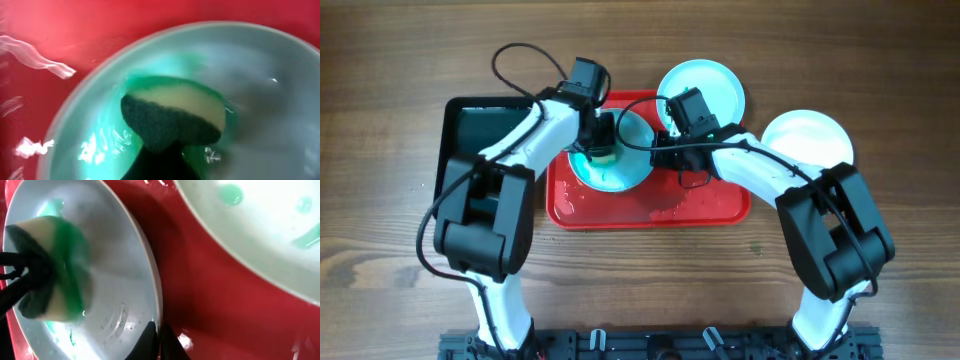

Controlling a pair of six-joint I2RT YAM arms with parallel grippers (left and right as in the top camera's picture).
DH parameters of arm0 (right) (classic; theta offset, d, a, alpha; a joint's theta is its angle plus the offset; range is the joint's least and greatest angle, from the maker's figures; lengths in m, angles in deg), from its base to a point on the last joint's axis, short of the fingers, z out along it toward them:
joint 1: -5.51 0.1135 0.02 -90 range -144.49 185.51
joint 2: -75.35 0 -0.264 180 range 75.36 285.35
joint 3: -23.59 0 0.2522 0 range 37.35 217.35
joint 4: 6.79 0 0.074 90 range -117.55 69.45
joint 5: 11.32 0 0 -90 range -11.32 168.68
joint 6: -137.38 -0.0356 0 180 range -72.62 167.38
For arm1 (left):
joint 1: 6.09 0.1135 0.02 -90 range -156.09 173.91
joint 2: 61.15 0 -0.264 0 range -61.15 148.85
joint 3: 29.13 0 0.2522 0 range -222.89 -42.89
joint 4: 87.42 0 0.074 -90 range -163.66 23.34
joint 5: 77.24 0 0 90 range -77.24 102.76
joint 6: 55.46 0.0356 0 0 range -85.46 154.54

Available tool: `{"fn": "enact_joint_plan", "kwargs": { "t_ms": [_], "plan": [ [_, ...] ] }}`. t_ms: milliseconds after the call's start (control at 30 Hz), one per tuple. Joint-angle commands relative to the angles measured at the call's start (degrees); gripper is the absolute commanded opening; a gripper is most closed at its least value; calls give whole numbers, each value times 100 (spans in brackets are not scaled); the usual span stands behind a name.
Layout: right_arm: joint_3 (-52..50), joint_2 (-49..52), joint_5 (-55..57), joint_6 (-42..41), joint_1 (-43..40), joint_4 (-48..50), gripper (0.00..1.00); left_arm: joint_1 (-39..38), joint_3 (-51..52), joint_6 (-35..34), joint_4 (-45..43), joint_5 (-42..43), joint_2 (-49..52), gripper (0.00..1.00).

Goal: Clean dirty plates on tray and stack at the side
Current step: 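Scrub the lower white plate with the sponge in the left gripper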

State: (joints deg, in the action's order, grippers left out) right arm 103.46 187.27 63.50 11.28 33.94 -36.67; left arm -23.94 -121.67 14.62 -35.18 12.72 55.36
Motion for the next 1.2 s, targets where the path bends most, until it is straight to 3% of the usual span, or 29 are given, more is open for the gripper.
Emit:
{"fn": "enact_joint_plan", "kwargs": {
  "t_ms": [0,100,200,300,400,433,500,600,733,833,933,1000,1033,1067,1167],
  "plan": [
    [63,114,-98,72,0,-35,4,125,186,-1123,699,-1541,247,4],
    [63,114,-120,76,0,-37,4,55,186,267,1021,31,247,4],
    [63,114,-120,70,0,-13,4,-46,186,2295,1156,2387,247,4],
    [63,114,-181,59,0,-15,4,-177,186,2723,1067,2767,247,4],
    [63,114,-184,57,0,-11,4,-208,184,2686,780,2750,245,4],
    [63,114,-184,57,0,-15,4,-188,184,2297,498,2446,245,4],
    [63,114,-181,55,0,-15,4,-175,162,1270,31,1425,243,4],
    [63,114,-181,28,0,4,4,-181,101,-313,-457,-798,234,4],
    [63,114,-179,42,0,-7,4,-179,55,-988,-251,-1926,232,4],
    [63,114,-179,57,0,-13,4,-179,55,-940,179,-1742,232,4],
    [63,114,-184,52,0,-7,4,-181,55,564,560,468,232,4],
    [63,114,-225,52,0,7,4,-181,55,2048,780,2894,232,4],
    [63,114,-260,52,0,11,4,-179,55,2553,833,3613,232,4],
    [63,114,-284,55,0,11,4,-179,50,2730,796,4006,232,4],
    [63,114,-286,55,0,2,4,-164,44,2485,229,3816,232,4]
  ]
}}
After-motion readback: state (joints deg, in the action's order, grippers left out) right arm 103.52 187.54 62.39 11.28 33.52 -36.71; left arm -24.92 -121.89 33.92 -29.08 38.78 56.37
